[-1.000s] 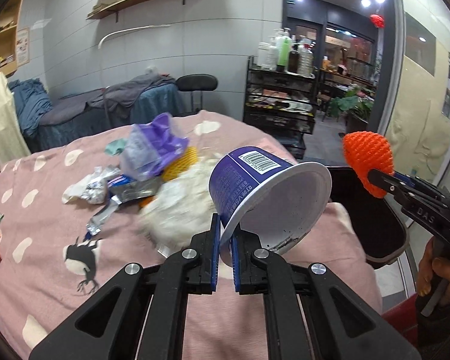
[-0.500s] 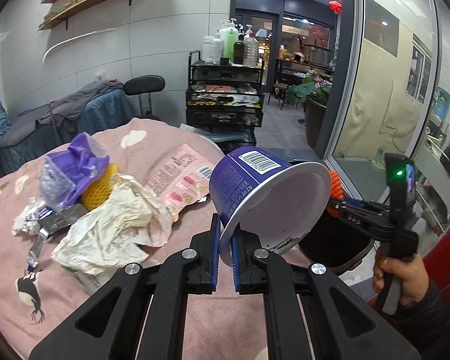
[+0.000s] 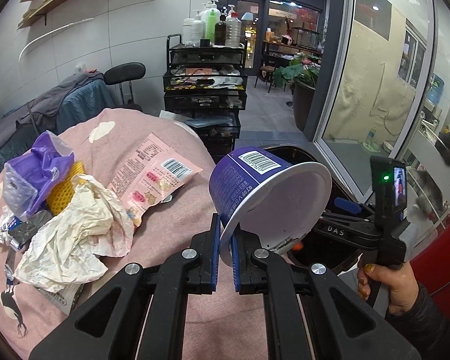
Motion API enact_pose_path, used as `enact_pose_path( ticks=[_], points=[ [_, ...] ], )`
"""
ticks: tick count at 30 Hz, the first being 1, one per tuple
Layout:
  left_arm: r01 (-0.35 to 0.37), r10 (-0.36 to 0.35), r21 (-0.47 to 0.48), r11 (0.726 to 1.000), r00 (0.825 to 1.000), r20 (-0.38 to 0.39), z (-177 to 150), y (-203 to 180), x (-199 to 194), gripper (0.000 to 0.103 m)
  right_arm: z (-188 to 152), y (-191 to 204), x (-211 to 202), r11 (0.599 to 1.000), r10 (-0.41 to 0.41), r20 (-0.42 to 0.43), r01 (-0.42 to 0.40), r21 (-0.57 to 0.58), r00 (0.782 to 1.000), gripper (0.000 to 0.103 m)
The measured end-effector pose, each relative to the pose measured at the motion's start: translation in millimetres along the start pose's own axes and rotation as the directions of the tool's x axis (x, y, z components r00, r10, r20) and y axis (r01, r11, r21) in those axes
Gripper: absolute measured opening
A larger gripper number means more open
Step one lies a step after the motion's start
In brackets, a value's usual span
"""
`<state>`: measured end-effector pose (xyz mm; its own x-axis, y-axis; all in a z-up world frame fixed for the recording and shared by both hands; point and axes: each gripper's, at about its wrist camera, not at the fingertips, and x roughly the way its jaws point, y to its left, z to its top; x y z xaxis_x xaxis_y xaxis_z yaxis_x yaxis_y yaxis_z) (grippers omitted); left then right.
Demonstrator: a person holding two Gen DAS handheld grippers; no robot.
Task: Collect trash
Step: 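Carry both items over the black bin and open both grippers to drop them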
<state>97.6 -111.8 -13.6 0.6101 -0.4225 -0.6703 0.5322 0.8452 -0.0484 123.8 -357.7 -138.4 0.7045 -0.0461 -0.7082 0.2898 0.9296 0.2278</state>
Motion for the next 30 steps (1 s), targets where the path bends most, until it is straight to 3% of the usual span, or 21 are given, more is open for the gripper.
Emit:
enact_pose_path(
  ticks=[4,13,20,30],
  points=[
    [0.021,-0.021,0.01,1.0,0.999,-0.024,6,-9,11,0.008,7,-4,-19,0.999,-0.036,0.073,0.034,0.024,0.997,0.089],
    [0.036,-0.028,0.085,0.996,0.995,-0.098,18,-40,46,0.008,18,-34,-58,0.982,-0.151,0.188,0.126,0.139,0.97,0.093],
    [0.048,-0.021,0.131,0.99,0.98,-0.196,22,-59,83,0.008,22,-57,-68,0.966,-0.206,0.198,0.167,0.198,0.958,0.093],
    [0.057,0.001,0.186,0.981,0.954,-0.301,18,-74,110,0.008,20,-75,-66,0.958,-0.213,0.17,0.171,0.232,0.962,0.094]
  ],
)
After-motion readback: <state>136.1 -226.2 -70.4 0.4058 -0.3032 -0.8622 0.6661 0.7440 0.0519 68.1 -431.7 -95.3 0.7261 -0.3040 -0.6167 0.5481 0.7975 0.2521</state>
